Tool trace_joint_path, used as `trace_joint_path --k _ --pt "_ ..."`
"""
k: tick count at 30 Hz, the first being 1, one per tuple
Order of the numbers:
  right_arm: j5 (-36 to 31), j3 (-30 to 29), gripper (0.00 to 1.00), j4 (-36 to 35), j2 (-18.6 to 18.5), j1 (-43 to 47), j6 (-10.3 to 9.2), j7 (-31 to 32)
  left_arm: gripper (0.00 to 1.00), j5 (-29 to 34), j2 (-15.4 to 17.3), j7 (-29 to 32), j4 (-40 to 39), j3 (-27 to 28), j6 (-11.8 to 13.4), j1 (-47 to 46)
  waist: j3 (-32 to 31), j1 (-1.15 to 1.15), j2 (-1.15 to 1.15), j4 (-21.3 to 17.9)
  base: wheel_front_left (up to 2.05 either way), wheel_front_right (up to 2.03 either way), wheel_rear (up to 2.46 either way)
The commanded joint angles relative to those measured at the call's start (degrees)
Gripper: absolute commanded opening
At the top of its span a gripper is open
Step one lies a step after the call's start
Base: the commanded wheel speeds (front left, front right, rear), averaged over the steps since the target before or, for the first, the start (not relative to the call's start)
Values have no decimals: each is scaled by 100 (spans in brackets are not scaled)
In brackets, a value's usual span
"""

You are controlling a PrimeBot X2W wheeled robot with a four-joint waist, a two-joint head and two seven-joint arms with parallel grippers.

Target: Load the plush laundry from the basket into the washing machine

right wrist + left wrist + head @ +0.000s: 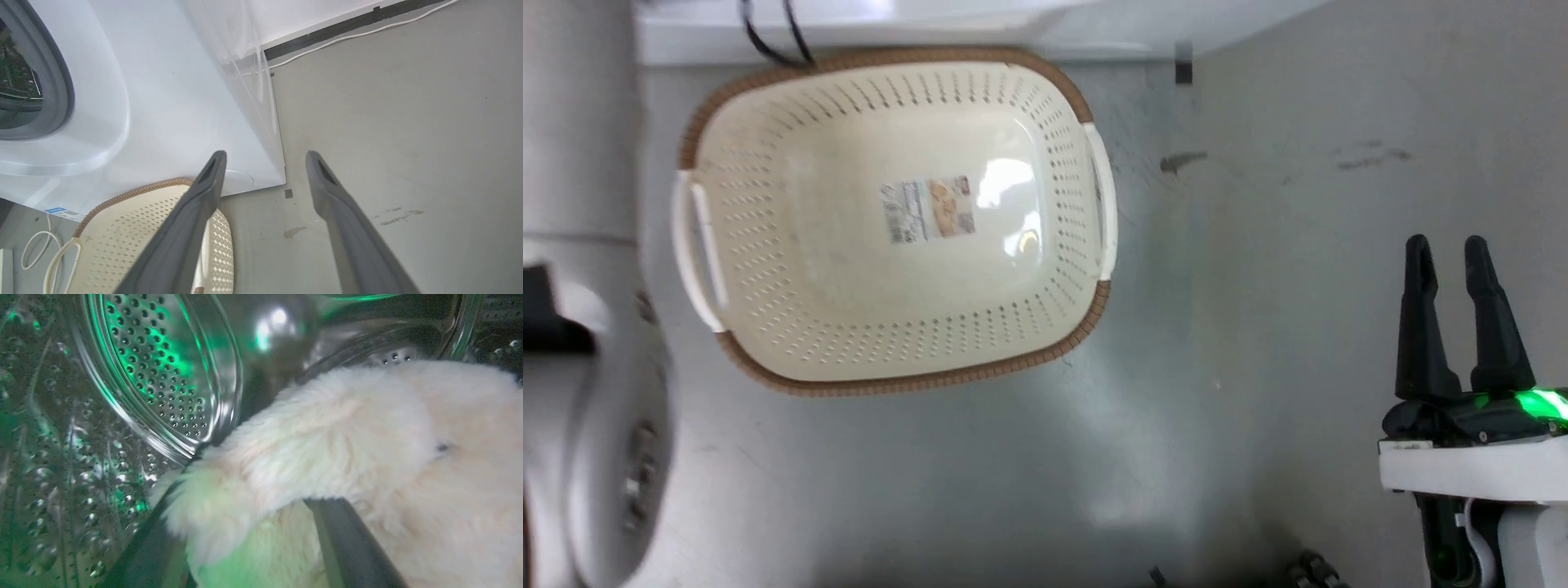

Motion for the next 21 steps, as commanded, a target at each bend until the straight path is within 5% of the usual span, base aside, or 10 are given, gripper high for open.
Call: trace_joint_path --k 1,21 --pt "-10 -27 100 20 -4 -81 5 -24 100 -1 -37 -65 -8 -16 -38 165 -267 0 0 155 0 0 0" --pt "-318 -141 100 448 -4 369 5 -24 100 -170 -683 -97 -914 58 -97 3126 -2394 0 0 648 0 0 0"
